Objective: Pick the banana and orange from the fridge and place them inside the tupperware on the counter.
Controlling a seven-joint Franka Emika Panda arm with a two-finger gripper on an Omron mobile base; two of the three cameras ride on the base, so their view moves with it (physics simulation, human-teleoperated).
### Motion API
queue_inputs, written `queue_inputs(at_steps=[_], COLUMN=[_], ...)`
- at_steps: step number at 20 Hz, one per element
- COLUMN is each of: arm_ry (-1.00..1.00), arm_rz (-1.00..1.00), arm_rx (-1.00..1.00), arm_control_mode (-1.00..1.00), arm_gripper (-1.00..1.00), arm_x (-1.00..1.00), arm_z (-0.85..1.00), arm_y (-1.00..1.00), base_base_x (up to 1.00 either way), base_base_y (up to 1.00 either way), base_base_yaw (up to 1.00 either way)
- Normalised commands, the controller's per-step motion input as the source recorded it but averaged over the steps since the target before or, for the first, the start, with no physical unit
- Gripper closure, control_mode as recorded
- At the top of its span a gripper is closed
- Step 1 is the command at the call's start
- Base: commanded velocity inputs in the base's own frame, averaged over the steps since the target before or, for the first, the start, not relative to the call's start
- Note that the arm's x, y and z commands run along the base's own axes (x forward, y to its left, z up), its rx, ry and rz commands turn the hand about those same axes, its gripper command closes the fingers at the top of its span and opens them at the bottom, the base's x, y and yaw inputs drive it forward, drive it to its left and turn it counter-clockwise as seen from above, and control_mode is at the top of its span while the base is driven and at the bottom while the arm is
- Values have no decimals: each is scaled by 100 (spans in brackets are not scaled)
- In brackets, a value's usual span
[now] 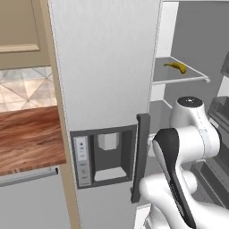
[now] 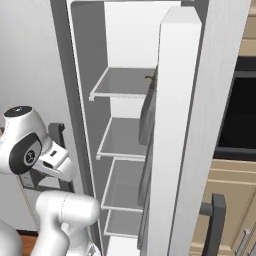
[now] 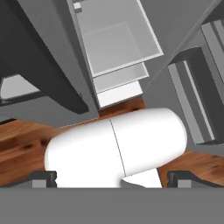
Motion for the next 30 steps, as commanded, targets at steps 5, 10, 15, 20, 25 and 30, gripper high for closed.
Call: queue_inputs(at_steps=[5,10,15,20,25,30], arm_ry=[0,0,-19,-42,-32,-14], arm_rz=[0,0,0,0,0,0], arm_rx=[0,0,1,0,0,-1], arm_control_mode=[100,100,-100,-100,-100,-100], arm_gripper=[-100,-100,-100,-100,-100,-100], arm_x=[0,0,1,0,14,37], arm_z=[0,0,14,57,74,65], arm_y=[0,0,-28,-41,-37,-34], base_base_x=[39,32,3,0,0,0], base_base_y=[0,-9,-4,0,0,0], base_base_yaw=[-3,0,0,0,0,0])
